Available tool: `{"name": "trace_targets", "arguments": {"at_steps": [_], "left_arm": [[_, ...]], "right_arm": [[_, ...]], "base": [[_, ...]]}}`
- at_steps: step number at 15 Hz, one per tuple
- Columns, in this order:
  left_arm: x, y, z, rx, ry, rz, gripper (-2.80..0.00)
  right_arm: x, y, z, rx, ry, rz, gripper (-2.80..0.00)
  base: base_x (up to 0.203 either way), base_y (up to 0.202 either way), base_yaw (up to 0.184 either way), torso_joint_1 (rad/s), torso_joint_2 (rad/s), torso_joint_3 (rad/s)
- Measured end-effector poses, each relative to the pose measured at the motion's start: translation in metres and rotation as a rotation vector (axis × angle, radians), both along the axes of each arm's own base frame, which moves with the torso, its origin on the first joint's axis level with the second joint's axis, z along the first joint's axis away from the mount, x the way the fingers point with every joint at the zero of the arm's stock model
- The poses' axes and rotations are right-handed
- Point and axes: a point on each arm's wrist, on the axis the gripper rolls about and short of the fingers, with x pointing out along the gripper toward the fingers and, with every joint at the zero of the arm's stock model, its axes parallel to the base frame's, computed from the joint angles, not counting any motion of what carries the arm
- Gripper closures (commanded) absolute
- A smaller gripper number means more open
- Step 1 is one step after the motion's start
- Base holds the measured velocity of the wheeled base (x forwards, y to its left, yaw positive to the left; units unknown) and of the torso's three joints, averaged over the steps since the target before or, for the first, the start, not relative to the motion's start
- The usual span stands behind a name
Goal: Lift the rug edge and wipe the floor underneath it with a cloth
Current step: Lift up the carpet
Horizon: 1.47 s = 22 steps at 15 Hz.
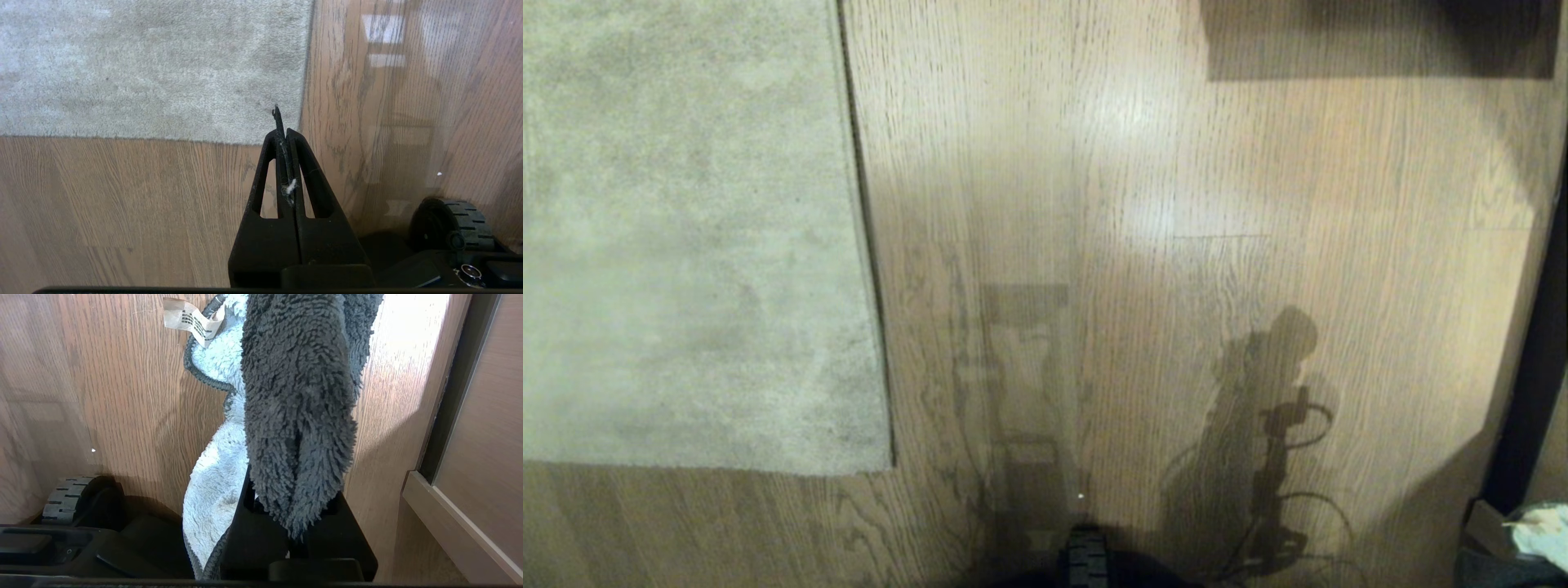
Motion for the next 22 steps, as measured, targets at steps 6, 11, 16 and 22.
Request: {"name": "trace_targets", "arguments": {"at_steps": [6,11,16,22], "left_arm": [[0.0000,0.0000,0.0000,0.000,0.000,0.000,0.00],[0.0000,0.0000,-0.0001,-0.001,0.001,0.001,0.00],[0.0000,0.0000,0.0000,-0.003,0.000,0.000,0.00],[0.0000,0.0000,0.0000,-0.003,0.000,0.000,0.00]], "right_arm": [[0.0000,0.0000,0.0000,0.000,0.000,0.000,0.00],[0.0000,0.0000,0.0000,0.000,0.000,0.000,0.00],[0.0000,0.0000,0.0000,0.000,0.000,0.000,0.00],[0.0000,0.0000,0.0000,0.000,0.000,0.000,0.00]], "base": [[0.000,0.000,0.000,0.000,0.00,0.000],[0.000,0.000,0.000,0.000,0.00,0.000],[0.000,0.000,0.000,0.000,0.00,0.000],[0.000,0.000,0.000,0.000,0.00,0.000]]}}
